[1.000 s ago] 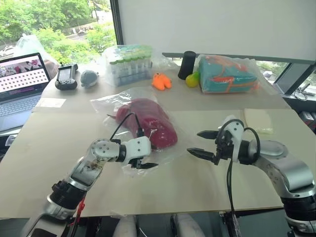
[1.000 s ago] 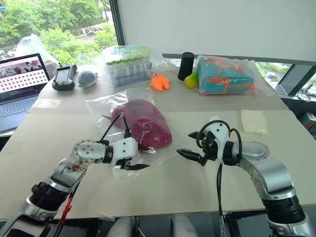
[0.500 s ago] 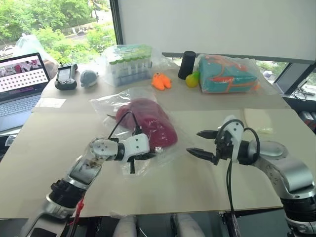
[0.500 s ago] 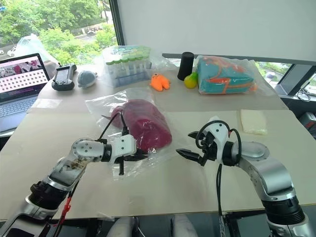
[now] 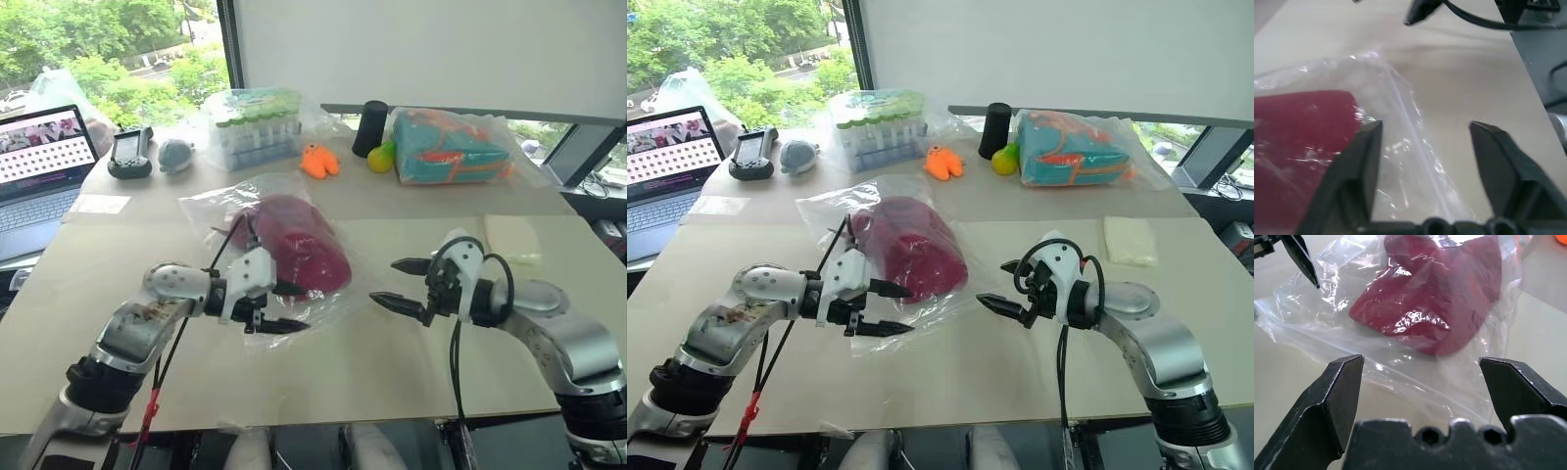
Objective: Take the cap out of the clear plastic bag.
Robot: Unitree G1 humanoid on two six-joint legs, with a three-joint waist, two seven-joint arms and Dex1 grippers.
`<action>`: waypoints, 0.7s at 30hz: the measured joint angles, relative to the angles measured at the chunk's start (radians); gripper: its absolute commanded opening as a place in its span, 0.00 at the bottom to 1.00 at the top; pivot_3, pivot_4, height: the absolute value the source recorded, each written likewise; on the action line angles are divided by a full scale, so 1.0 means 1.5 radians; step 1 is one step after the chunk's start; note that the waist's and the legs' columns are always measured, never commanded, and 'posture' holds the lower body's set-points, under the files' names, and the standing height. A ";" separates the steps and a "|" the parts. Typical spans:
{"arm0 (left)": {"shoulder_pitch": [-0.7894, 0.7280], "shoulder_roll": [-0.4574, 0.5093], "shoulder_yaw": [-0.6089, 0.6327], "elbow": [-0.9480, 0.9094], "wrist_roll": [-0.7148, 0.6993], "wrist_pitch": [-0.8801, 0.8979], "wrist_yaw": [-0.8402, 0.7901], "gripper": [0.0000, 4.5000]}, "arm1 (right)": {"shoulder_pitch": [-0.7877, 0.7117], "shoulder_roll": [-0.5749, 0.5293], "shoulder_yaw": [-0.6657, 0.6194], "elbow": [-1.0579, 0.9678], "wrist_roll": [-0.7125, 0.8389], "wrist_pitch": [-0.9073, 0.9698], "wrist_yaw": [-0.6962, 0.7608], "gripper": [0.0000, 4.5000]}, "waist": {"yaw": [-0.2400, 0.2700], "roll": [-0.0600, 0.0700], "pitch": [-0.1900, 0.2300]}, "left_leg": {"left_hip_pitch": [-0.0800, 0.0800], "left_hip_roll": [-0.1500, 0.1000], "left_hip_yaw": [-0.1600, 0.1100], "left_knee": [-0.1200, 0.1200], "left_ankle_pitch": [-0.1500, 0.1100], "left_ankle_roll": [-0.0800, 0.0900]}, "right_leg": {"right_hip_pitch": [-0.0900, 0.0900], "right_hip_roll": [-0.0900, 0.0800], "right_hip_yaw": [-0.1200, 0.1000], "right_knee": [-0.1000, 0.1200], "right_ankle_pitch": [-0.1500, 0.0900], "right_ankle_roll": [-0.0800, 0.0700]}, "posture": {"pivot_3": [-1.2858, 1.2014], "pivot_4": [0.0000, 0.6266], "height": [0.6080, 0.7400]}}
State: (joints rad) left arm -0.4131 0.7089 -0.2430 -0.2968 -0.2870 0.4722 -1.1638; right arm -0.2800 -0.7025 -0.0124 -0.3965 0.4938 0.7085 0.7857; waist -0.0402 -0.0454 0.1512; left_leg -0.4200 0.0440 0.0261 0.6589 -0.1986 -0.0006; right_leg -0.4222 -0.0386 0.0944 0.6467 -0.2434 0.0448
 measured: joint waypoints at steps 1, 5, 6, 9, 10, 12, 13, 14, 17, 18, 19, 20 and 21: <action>0.001 0.001 -0.011 0.002 0.014 -0.012 0.004 0.99 | 0.002 0.002 0.002 -0.006 0.000 0.000 -0.002 1.00 | 0.000 0.000 0.000 | 0.000 0.000 0.000 0.000 0.000 0.000 | 0.000 0.000 0.000 0.000 0.000 0.000 | 0.52 0.24 1.00; 0.002 -0.008 -0.046 0.020 0.078 -0.048 0.039 0.99 | 0.003 0.006 0.005 -0.032 0.001 0.004 -0.010 1.00 | 0.001 0.000 0.000 | 0.000 0.000 0.000 0.000 0.000 0.000 | 0.000 0.000 0.000 0.000 0.000 0.000 | 0.52 0.24 1.00; 0.004 -0.009 -0.056 0.025 0.095 -0.057 0.050 0.99 | 0.003 0.006 0.005 -0.036 0.001 0.007 -0.013 1.00 | 0.001 0.000 0.000 | 0.000 0.000 0.000 0.000 0.000 0.000 | 0.000 0.000 0.000 0.000 0.000 0.000 | 0.52 0.24 1.00; 0.010 -0.019 -0.079 0.054 0.149 -0.091 0.087 0.99 | 0.003 0.007 0.005 -0.039 0.001 0.014 -0.019 1.00 | 0.000 0.000 0.000 | 0.000 0.000 0.000 0.000 0.000 0.000 | 0.000 0.000 0.000 0.000 0.000 0.000 | 0.52 0.24 1.00; 0.010 -0.019 -0.085 0.059 0.162 -0.100 0.094 0.99 | 0.003 0.007 0.005 -0.040 0.001 0.015 -0.020 1.00 | 0.000 0.000 0.000 | 0.000 0.000 0.000 0.000 0.000 0.000 | 0.000 0.000 0.000 0.000 0.000 0.000 | 0.52 0.24 1.00; 0.010 -0.019 -0.091 0.071 0.194 -0.127 0.110 0.99 | 0.003 0.009 0.005 -0.046 0.002 0.016 -0.022 1.00 | 0.000 0.000 0.000 | 0.000 0.000 0.000 0.000 0.000 0.000 | 0.000 0.000 0.000 0.000 0.000 0.000 | 0.52 0.24 1.00; 0.010 -0.019 -0.091 0.074 0.201 -0.131 0.114 0.99 | 0.003 0.010 0.005 -0.048 0.002 0.017 -0.023 1.00 | 0.001 0.000 0.000 | 0.000 0.000 0.000 0.000 0.000 0.000 | 0.000 0.000 0.000 0.000 0.000 0.000 | 0.52 0.24 1.00; 0.010 -0.020 -0.091 0.075 0.207 -0.137 0.117 0.99 | 0.003 0.012 0.005 -0.048 0.002 0.017 -0.024 1.00 | 0.001 0.000 0.000 | 0.000 0.000 0.000 0.000 0.000 0.000 | 0.000 0.000 0.000 0.000 0.000 0.000 | 0.52 0.24 1.00; 0.012 -0.026 -0.090 0.075 0.216 -0.137 0.128 0.99 | 0.003 0.015 0.005 -0.048 0.002 0.018 -0.027 1.00 | 0.001 0.000 0.000 | 0.000 0.000 0.000 0.000 0.000 0.000 | 0.000 0.000 0.000 0.000 0.000 0.000 | 0.52 0.24 1.00; 0.013 -0.028 -0.088 0.075 0.216 -0.137 0.130 0.99 | 0.003 0.016 0.005 -0.048 0.002 0.018 -0.028 1.00 | 0.001 0.000 0.000 | 0.000 0.000 0.000 0.000 0.000 0.000 | 0.000 0.000 0.000 0.000 0.000 0.000 | 0.52 0.24 1.00; 0.014 -0.028 -0.087 0.075 0.216 -0.136 0.131 0.99 | 0.003 0.017 0.006 -0.048 0.002 0.018 -0.029 1.00 | 0.001 0.000 0.000 | 0.000 0.000 0.000 0.000 0.000 0.000 | 0.000 0.000 0.000 0.000 0.000 0.000 | 0.52 0.24 1.00; 0.014 -0.028 -0.087 0.075 0.216 -0.135 0.131 0.99 | 0.003 0.018 0.006 -0.048 0.002 0.018 -0.030 1.00 | 0.001 0.000 0.000 | 0.000 0.000 0.000 0.000 0.000 0.000 | 0.000 0.000 0.000 0.000 0.000 0.000 | 0.52 0.24 1.00; 0.014 -0.028 -0.086 0.075 0.216 -0.134 0.131 0.99 | 0.003 0.020 0.006 -0.048 0.002 0.018 -0.031 1.00 | 0.001 0.000 0.000 | 0.000 0.000 0.000 0.000 0.000 0.000 | 0.000 0.000 0.000 0.000 0.000 0.000 | 0.52 0.24 1.00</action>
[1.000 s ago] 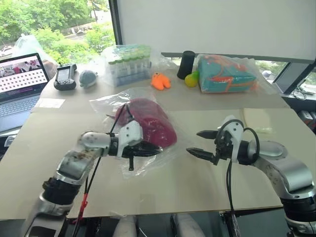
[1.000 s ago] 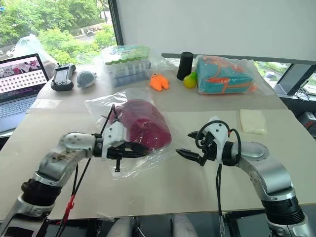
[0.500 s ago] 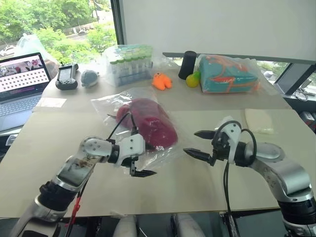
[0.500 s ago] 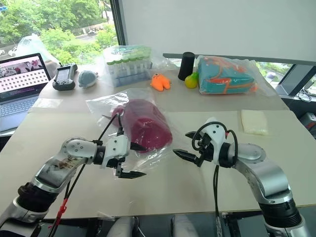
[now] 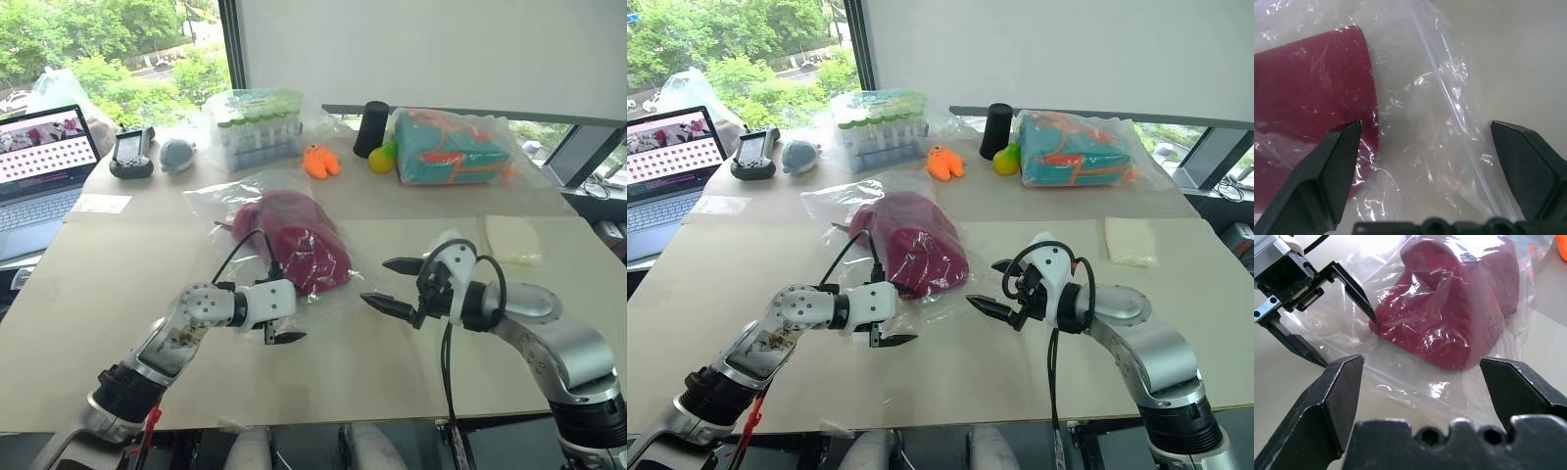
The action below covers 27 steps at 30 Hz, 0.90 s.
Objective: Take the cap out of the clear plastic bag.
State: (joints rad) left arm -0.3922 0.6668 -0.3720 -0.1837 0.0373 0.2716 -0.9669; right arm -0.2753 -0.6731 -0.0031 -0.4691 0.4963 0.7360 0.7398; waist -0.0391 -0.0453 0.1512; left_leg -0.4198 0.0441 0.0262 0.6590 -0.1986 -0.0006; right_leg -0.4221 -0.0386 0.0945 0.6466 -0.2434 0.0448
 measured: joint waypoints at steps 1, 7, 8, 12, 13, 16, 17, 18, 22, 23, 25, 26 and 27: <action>0.000 0.000 0.000 0.000 0.000 0.001 0.000 0.99 | 0.000 0.001 0.001 0.000 0.000 0.000 0.000 1.00 | 0.000 0.000 0.000 | 0.000 0.000 0.000 0.000 0.000 0.000 | 0.000 0.000 0.000 0.000 0.000 0.000 | 0.52 0.24 1.00; 0.000 -0.001 0.002 0.000 -0.002 0.009 0.000 0.99 | -0.001 0.008 0.004 0.000 0.000 0.000 -0.002 1.00 | -0.001 0.000 0.000 | 0.000 0.000 0.000 0.000 0.000 0.000 | 0.000 0.000 0.000 0.000 0.000 0.000 | 0.52 0.24 1.00; 0.000 -0.001 0.003 0.000 -0.002 0.009 -0.001 0.99 | -0.001 0.008 0.005 0.000 0.000 0.000 -0.002 1.00 | -0.001 0.000 0.000 | 0.000 0.000 0.000 0.000 0.000 0.000 | 0.000 0.000 0.000 0.000 0.000 0.000 | 0.52 0.24 1.00; -0.001 -0.001 0.004 0.001 -0.002 0.009 -0.003 0.99 | -0.001 0.008 0.007 0.000 0.000 0.000 -0.003 1.00 | -0.001 0.000 0.000 | 0.000 0.000 0.000 0.000 0.000 0.000 | 0.000 0.000 0.000 0.000 0.000 0.000 | 0.52 0.24 1.00; -0.001 -0.001 0.004 0.001 -0.002 0.010 -0.003 0.94 | -0.001 0.009 0.007 0.000 0.000 0.000 -0.003 1.00 | -0.001 0.000 0.000 | 0.000 0.000 0.000 0.000 0.000 0.000 | 0.000 0.000 0.000 0.000 0.000 0.000 | 0.52 0.24 1.00; -0.001 -0.001 0.003 0.002 -0.001 0.012 -0.005 0.90 | -0.001 0.009 0.007 0.000 -0.001 0.000 -0.004 1.00 | -0.001 0.000 0.000 | 0.000 0.000 0.000 0.000 0.000 0.000 | 0.000 0.000 0.000 0.000 0.000 0.000 | 0.52 0.24 1.00; -0.001 -0.001 0.003 0.002 0.000 0.012 -0.005 0.90 | -0.001 0.009 0.007 0.000 -0.001 0.000 -0.004 1.00 | -0.001 0.000 0.000 | 0.000 0.000 0.000 0.000 0.000 0.000 | 0.000 0.000 0.000 0.000 0.000 0.000 | 0.52 0.24 1.00; -0.001 -0.001 0.003 0.002 0.000 0.013 -0.004 0.90 | -0.001 0.009 0.007 0.000 -0.001 0.000 -0.004 1.00 | -0.001 0.000 0.000 | 0.000 0.000 0.000 0.000 0.000 0.000 | 0.000 0.000 0.000 0.000 0.000 0.000 | 0.52 0.24 1.00; -0.001 -0.006 0.004 0.002 0.000 0.023 -0.003 0.73 | -0.001 0.009 0.007 0.000 -0.001 0.000 -0.005 1.00 | 0.000 0.000 0.000 | 0.000 0.000 0.000 0.000 0.000 0.000 | 0.000 0.000 0.000 0.000 0.000 0.000 | 0.52 0.24 1.00; -0.001 -0.009 0.003 0.004 0.000 0.025 -0.002 0.63 | -0.001 0.009 0.007 0.000 -0.001 0.000 -0.005 1.00 | 0.000 0.000 0.000 | 0.000 0.000 0.000 0.000 0.000 0.000 | 0.000 0.000 0.000 0.000 0.000 0.000 | 0.52 0.24 1.00; -0.001 -0.012 0.003 0.010 0.000 0.027 0.000 0.48 | -0.001 0.009 0.007 0.000 -0.001 0.000 -0.005 1.00 | 0.000 0.000 0.000 | 0.000 0.000 0.000 0.000 0.000 0.000 | 0.000 0.000 0.000 0.000 0.000 0.000 | 0.52 0.24 1.00; -0.001 -0.013 0.004 0.012 0.000 0.029 0.002 0.40 | -0.001 0.009 0.007 0.000 -0.001 0.000 -0.005 1.00 | -0.001 0.000 0.000 | 0.000 0.000 0.000 0.000 0.000 0.000 | 0.000 0.000 0.000 0.000 0.000 0.000 | 0.52 0.24 1.00; -0.001 -0.014 0.003 0.013 0.000 0.031 0.003 0.34 | -0.001 0.009 0.007 0.000 -0.001 0.000 -0.005 1.00 | -0.001 0.000 0.000 | 0.000 0.000 0.000 0.000 0.000 0.000 | 0.000 0.000 0.000 0.000 0.000 0.000 | 0.52 0.24 1.00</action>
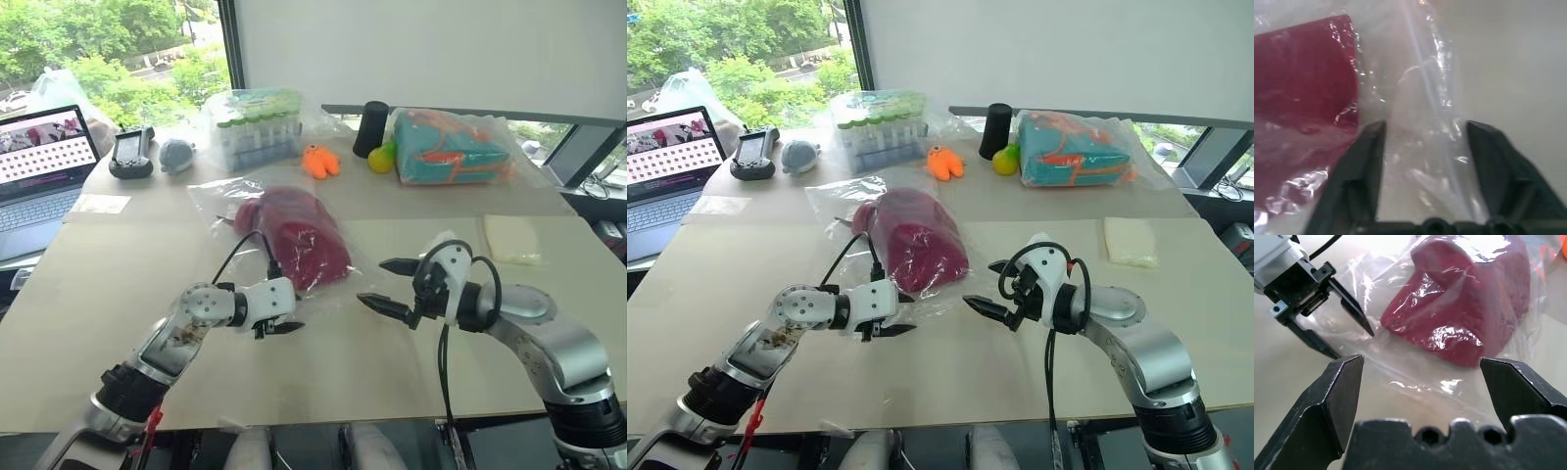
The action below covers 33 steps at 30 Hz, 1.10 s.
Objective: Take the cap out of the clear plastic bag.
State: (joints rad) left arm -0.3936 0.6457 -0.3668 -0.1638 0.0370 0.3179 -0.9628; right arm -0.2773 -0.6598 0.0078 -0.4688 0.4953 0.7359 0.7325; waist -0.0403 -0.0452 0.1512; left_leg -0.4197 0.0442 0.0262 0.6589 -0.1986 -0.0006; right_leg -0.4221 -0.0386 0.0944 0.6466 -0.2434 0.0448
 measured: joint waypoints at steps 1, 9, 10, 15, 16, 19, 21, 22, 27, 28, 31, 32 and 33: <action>0.000 -0.001 0.000 0.001 0.000 0.003 0.000 0.25 | 0.000 0.000 0.000 0.000 0.000 0.000 0.000 1.00 | 0.000 0.000 0.000 | 0.000 0.000 0.000 0.000 0.000 0.000 | 0.000 0.000 0.000 0.000 0.000 0.000 | 0.52 0.24 1.00; -0.011 -0.005 0.000 0.017 0.003 0.013 0.014 0.01 | 0.000 0.001 0.000 0.000 0.000 0.000 -0.002 1.00 | 0.000 0.000 0.000 | 0.000 0.000 0.000 0.000 0.000 0.000 | 0.000 0.000 0.000 0.000 0.000 0.000 | 0.52 0.24 1.00; -0.014 -0.007 0.000 0.019 0.005 0.013 0.020 0.01 | 0.000 0.001 0.000 0.000 0.000 0.000 -0.003 1.00 | 0.000 0.000 0.000 | 0.000 0.000 0.000 0.000 0.000 0.000 | 0.000 0.000 0.000 0.000 0.000 0.000 | 0.52 0.24 1.00; -0.047 -0.047 0.037 0.058 -0.010 0.026 0.053 0.01 | 0.000 0.004 0.001 0.000 -0.001 0.000 -0.007 1.00 | 0.001 0.000 0.000 | -0.001 0.000 0.000 0.000 0.000 0.000 | 0.000 0.000 0.000 0.000 0.000 0.000 | 0.52 0.24 1.00; -0.062 -0.056 0.053 0.062 -0.021 0.029 0.059 0.01 | 0.000 0.005 0.003 0.000 -0.001 0.000 -0.009 1.00 | 0.001 0.000 0.000 | -0.001 0.000 0.000 0.000 0.000 0.000 | 0.000 0.000 0.000 0.000 0.000 0.000 | 0.52 0.24 1.00; -0.110 -0.069 0.114 0.062 -0.067 0.048 0.062 0.01 | 0.000 0.009 0.011 0.000 -0.001 0.000 -0.011 1.00 | 0.001 0.000 0.000 | -0.001 0.000 0.000 0.000 0.000 0.000 | 0.000 0.000 0.000 0.000 0.000 0.000 | 0.52 0.24 1.00; -0.134 -0.080 0.146 0.057 -0.109 0.073 0.058 0.01 | 0.000 0.014 0.013 0.000 -0.001 0.000 -0.012 1.00 | 0.000 0.000 0.000 | -0.001 0.000 0.000 0.000 0.000 0.000 | -0.001 0.000 0.000 0.000 0.000 0.000 | 0.52 0.24 1.00; -0.143 -0.083 0.159 0.051 -0.127 0.086 0.056 0.01 | 0.000 0.016 0.014 0.000 -0.001 0.000 -0.013 1.00 | 0.000 0.000 0.000 | -0.001 0.000 0.000 0.000 0.000 0.000 | -0.001 0.000 0.000 0.000 0.000 0.000 | 0.52 0.24 1.00; -0.176 -0.085 0.200 0.025 -0.189 0.144 0.053 0.01 | -0.021 0.047 0.034 0.002 -0.009 -0.001 -0.031 1.00 | -0.003 0.000 0.000 | -0.001 0.000 0.000 0.000 0.000 0.000 | -0.001 0.000 0.000 0.000 0.000 0.000 | 0.52 0.24 1.00; -0.176 -0.085 0.203 0.023 -0.195 0.151 0.053 0.01 | -0.030 0.063 0.041 0.004 -0.014 -0.003 -0.040 1.00 | -0.004 0.000 0.000 | -0.001 0.000 0.000 0.000 0.000 0.000 | -0.001 0.000 0.000 0.000 0.000 0.000 | 0.52 0.24 1.00; -0.174 -0.083 0.201 0.017 -0.201 0.157 0.054 0.01 | -0.052 0.089 0.053 0.008 -0.019 -0.005 -0.055 1.00 | -0.002 0.000 0.000 | -0.001 0.000 0.000 0.000 0.000 0.000 | -0.001 0.000 0.000 0.000 0.000 0.000 | 0.52 0.24 1.00; -0.172 -0.081 0.200 0.016 -0.201 0.158 0.054 0.01 | -0.059 0.096 0.054 0.012 -0.022 -0.005 -0.059 1.00 | -0.001 0.000 0.000 | -0.001 0.000 0.000 0.000 0.000 0.000 | -0.001 0.000 0.000 0.000 0.001 -0.001 | 0.52 0.24 1.00; -0.168 -0.080 0.199 0.013 -0.203 0.164 0.053 0.01 | -0.067 0.101 0.057 0.016 -0.026 -0.005 -0.063 1.00 | 0.000 0.000 0.000 | -0.001 0.000 0.000 0.000 0.000 0.000 | -0.001 0.000 0.000 0.000 0.002 -0.002 | 0.52 0.24 1.00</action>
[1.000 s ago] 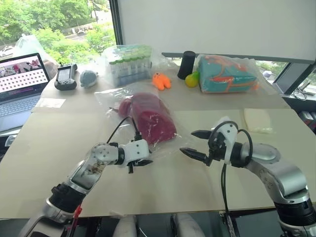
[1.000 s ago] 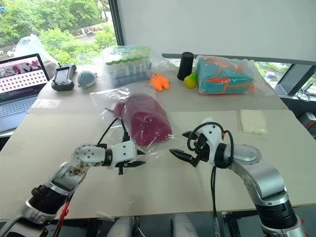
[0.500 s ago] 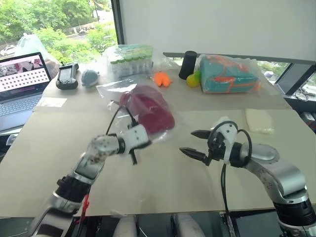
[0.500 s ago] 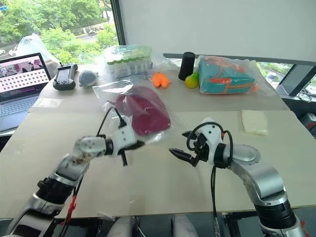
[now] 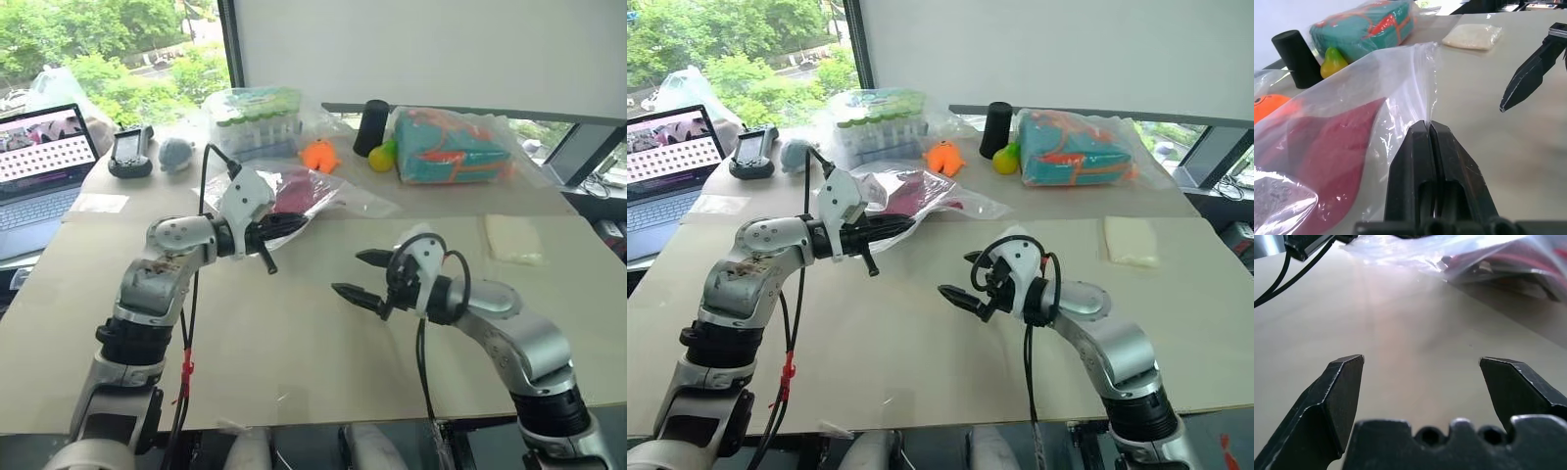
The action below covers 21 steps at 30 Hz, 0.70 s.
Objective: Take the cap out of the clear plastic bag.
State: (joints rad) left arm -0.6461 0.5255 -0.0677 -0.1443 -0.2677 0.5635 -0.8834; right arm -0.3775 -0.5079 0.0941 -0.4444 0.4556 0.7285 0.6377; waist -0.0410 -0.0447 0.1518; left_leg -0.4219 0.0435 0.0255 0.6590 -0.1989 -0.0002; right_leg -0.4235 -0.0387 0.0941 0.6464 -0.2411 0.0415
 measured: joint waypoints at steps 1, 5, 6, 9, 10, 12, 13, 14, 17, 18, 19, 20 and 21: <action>0.005 0.001 -0.002 -0.004 -0.004 0.006 -0.001 0.01 | -0.004 0.005 0.002 0.002 -0.001 0.000 -0.004 1.00 | 0.000 0.000 0.000 | 0.000 0.000 0.000 0.000 0.000 0.000 | 0.000 0.000 0.000 0.000 0.001 -0.001 | 0.52 0.24 1.00; 0.045 0.017 -0.021 -0.050 -0.032 0.037 -0.027 0.01 | -0.006 0.007 0.007 0.009 -0.008 -0.001 -0.006 1.00 | 0.000 0.000 0.000 | 0.000 0.000 0.000 0.000 0.000 0.000 | 0.000 0.000 0.000 0.000 0.001 -0.002 | 0.52 0.24 1.00; 0.052 0.022 -0.024 -0.060 -0.036 0.038 -0.034 0.01 | -0.006 0.007 0.007 0.010 -0.008 -0.001 -0.006 1.00 | 0.000 0.000 0.000 | 0.000 0.000 0.000 0.000 0.000 0.000 | 0.000 0.000 0.000 0.000 0.001 -0.002 | 0.52 0.24 1.00; 0.076 0.052 -0.039 -0.087 -0.037 0.034 -0.055 0.01 | -0.002 -0.004 0.006 0.011 -0.008 -0.001 0.000 1.00 | -0.001 0.000 0.000 | 0.000 0.000 0.000 0.000 0.000 0.000 | 0.000 0.000 0.000 0.000 0.001 -0.002 | 0.52 0.24 1.00; 0.079 0.054 -0.041 -0.089 -0.036 0.033 -0.057 0.01 | 0.001 -0.009 0.004 0.011 -0.008 -0.001 0.003 1.00 | -0.001 0.000 0.000 | 0.000 0.000 0.000 0.000 0.000 0.000 | 0.000 0.000 0.000 0.000 0.001 -0.002 | 0.52 0.24 1.00; 0.087 0.058 -0.042 -0.091 -0.035 0.031 -0.059 0.01 | 0.010 -0.022 0.001 0.010 -0.004 -0.001 0.013 1.00 | -0.001 0.000 0.000 | 0.000 0.000 0.000 0.000 0.000 0.000 | 0.000 0.000 0.000 0.000 0.001 -0.002 | 0.52 0.24 1.00; 0.089 0.060 -0.044 -0.092 -0.035 0.031 -0.059 0.07 | 0.017 -0.032 -0.002 0.008 -0.001 -0.001 0.019 1.00 | -0.001 0.000 0.000 | 0.000 0.000 0.000 0.000 0.000 0.000 | 0.000 0.000 0.000 0.000 0.001 -0.002 | 0.52 0.24 1.00; 0.091 0.064 -0.045 -0.093 -0.035 0.030 -0.059 0.13 | 0.027 -0.043 -0.007 0.004 0.001 -0.001 0.027 1.00 | 0.000 0.000 0.000 | 0.000 0.000 0.000 0.000 0.000 0.000 | 0.000 0.000 0.000 0.000 0.001 -0.002 | 0.52 0.24 1.00; 0.097 0.067 -0.044 -0.098 -0.035 0.024 -0.058 0.36 | 0.051 -0.079 -0.030 -0.014 0.023 0.003 0.055 1.00 | 0.001 0.000 0.000 | 0.000 0.000 0.000 0.000 0.000 0.000 | 0.000 0.000 0.000 0.000 0.001 -0.002 | 0.52 0.24 1.00; 0.099 0.067 -0.044 -0.099 -0.035 0.022 -0.058 0.41 | 0.054 -0.083 -0.034 -0.018 0.027 0.003 0.059 1.00 | 0.001 0.000 0.000 | 0.000 0.000 0.000 0.000 0.000 0.000 | 0.000 0.000 0.000 0.000 0.001 -0.002 | 0.52 0.24 1.00; 0.100 0.067 -0.045 -0.099 -0.035 0.020 -0.058 0.48 | 0.054 -0.085 -0.038 -0.020 0.027 0.004 0.061 1.00 | 0.000 0.000 0.000 | 0.000 0.000 0.000 0.000 0.000 0.000 | 0.000 0.000 0.000 0.000 0.001 -0.001 | 0.52 0.24 1.00; 0.100 0.066 -0.045 -0.101 -0.034 0.017 -0.055 0.56 | 0.056 -0.087 -0.041 -0.023 0.029 0.005 0.062 1.00 | -0.002 0.000 0.000 | 0.000 0.000 0.000 0.000 0.000 0.000 | 0.000 0.000 0.000 0.000 0.000 -0.001 | 0.52 0.24 1.00; 0.100 0.066 -0.046 -0.102 -0.034 0.017 -0.052 0.64 | 0.056 -0.089 -0.042 -0.025 0.032 0.006 0.063 1.00 | -0.002 0.000 0.000 | 0.001 0.000 0.000 0.000 0.000 0.000 | 0.000 0.000 0.000 0.000 -0.001 0.002 | 0.52 0.24 1.00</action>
State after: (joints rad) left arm -0.4959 0.6246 -0.1367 -0.2971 -0.3183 0.5886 -0.9617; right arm -0.2935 -0.6411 0.0308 -0.4813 0.5040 0.7377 0.7321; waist -0.0444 -0.0445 0.1521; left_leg -0.4208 0.0441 0.0258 0.6590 -0.1989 -0.0002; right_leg -0.4231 -0.0384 0.0943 0.6460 -0.2430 0.0443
